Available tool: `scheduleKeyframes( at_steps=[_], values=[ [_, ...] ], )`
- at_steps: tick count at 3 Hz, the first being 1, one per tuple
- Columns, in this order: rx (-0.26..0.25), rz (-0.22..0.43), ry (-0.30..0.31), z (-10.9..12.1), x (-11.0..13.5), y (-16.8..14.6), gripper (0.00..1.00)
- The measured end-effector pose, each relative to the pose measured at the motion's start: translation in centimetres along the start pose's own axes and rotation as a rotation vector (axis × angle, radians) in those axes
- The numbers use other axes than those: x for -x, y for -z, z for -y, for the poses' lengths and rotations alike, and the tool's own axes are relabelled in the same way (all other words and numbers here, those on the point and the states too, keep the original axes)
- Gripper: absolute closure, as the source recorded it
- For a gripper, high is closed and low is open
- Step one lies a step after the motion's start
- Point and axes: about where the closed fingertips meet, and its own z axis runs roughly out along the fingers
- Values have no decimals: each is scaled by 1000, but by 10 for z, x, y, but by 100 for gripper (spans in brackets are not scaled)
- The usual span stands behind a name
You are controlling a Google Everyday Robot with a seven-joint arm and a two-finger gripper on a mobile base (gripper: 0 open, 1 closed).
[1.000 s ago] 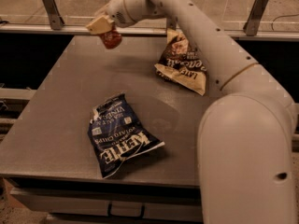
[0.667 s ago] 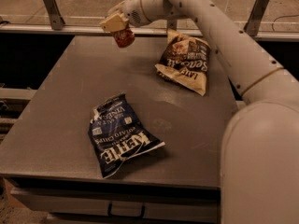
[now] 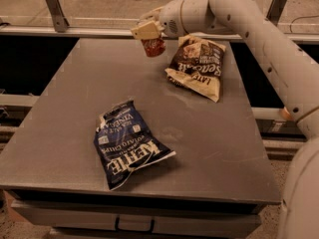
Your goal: Move coke can near brown chip bag
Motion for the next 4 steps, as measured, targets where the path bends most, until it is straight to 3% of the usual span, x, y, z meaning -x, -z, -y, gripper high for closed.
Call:
scheduleKeyframes(
  at_steps=[2, 4],
  values=[
    [-5, 64, -99, 1, -47, 24, 59],
    [-9, 97, -141, 1, -74, 25, 12]
  ],
)
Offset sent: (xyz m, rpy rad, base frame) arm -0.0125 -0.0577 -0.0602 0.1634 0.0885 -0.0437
